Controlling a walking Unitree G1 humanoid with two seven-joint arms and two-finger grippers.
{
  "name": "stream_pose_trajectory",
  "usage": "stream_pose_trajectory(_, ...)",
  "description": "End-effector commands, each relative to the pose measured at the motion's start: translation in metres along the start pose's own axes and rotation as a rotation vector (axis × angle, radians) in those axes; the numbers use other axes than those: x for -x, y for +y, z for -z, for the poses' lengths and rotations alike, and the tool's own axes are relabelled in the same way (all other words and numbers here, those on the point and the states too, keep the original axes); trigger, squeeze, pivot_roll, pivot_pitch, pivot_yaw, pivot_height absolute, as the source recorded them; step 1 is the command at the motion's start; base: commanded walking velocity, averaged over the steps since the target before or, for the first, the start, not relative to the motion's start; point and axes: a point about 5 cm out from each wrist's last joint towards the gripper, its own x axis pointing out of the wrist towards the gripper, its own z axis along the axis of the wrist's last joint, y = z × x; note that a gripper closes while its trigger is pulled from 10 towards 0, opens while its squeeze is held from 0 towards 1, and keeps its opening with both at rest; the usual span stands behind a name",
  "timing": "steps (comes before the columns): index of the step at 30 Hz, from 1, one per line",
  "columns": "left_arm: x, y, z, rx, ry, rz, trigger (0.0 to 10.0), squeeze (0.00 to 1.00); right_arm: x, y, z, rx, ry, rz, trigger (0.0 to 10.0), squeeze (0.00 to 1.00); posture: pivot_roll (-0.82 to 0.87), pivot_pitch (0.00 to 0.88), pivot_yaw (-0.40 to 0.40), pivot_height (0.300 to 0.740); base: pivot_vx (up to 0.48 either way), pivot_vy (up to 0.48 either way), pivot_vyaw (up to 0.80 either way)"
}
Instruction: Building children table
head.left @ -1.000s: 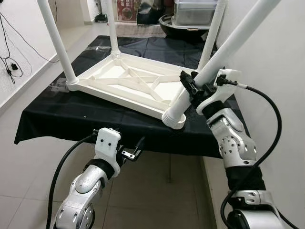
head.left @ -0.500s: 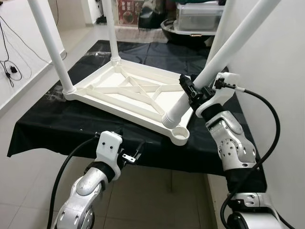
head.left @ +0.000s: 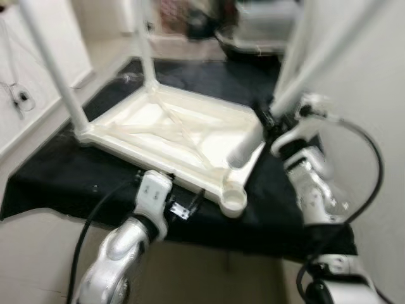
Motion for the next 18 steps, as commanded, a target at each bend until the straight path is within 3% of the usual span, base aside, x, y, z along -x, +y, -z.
stream_pose_trajectory(1, -0.001, -0.003, 0.002, 0.015, 0.013, 0.016, 10.0, 0.0, 0.004, -0.006, -0.003, 0.018, -0.007, 0.007, 10.0, 0.0, 0.08, 0.09, -0.02, 0.74, 0.0, 0.0, 0.0)
stream_pose_trajectory(10, -0.002, -0.005, 0.002, 0.031, 0.016, 0.015, 10.0, 0.0, 0.002, -0.006, -0.006, 0.015, 0.009, -0.054, 10.0, 0.0, 0.08, 0.092, -0.018, 0.74, 0.0, 0.0, 0.0)
stream_pose_trajectory(12, 0.002, -0.005, 0.004, 0.029, 0.029, 0.02, 10.0, 0.0, 0.001, -0.018, -0.013, -0.01, 0.065, -0.178, 10.0, 0.0, 0.08, 0.103, -0.017, 0.74, 0.0, 0.0, 0.0)
stream_pose_trajectory(14, 0.002, -0.005, 0.004, 0.029, 0.029, 0.02, 10.0, 0.0, 0.001, -0.018, -0.013, -0.01, 0.065, -0.178, 10.0, 0.0, 0.08, 0.103, -0.017, 0.74, 0.0, 0.0, 0.0)
stream_pose_trajectory(15, 0.008, -0.008, 0.004, 0.059, 0.033, 0.048, 10.0, 0.0, 0.002, -0.022, -0.018, -0.02, 0.116, -0.307, 10.0, 0.0, 0.09, 0.123, -0.018, 0.74, 0.0, 0.0, 0.0)
stream_pose_trajectory(17, 0.013, -0.013, 0.003, 0.098, 0.03, 0.089, 10.0, 0.0, 0.003, -0.022, -0.022, -0.042, 0.153, -0.434, 10.0, 0.0, 0.09, 0.131, -0.019, 0.74, 0.0, 0.0, 0.0)
stream_pose_trajectory(18, 0.013, -0.013, 0.003, 0.098, 0.03, 0.089, 10.0, 0.0, 0.003, -0.022, -0.022, -0.042, 0.153, -0.434, 10.0, 0.0, 0.09, 0.131, -0.019, 0.74, 0.0, 0.0, 0.0)
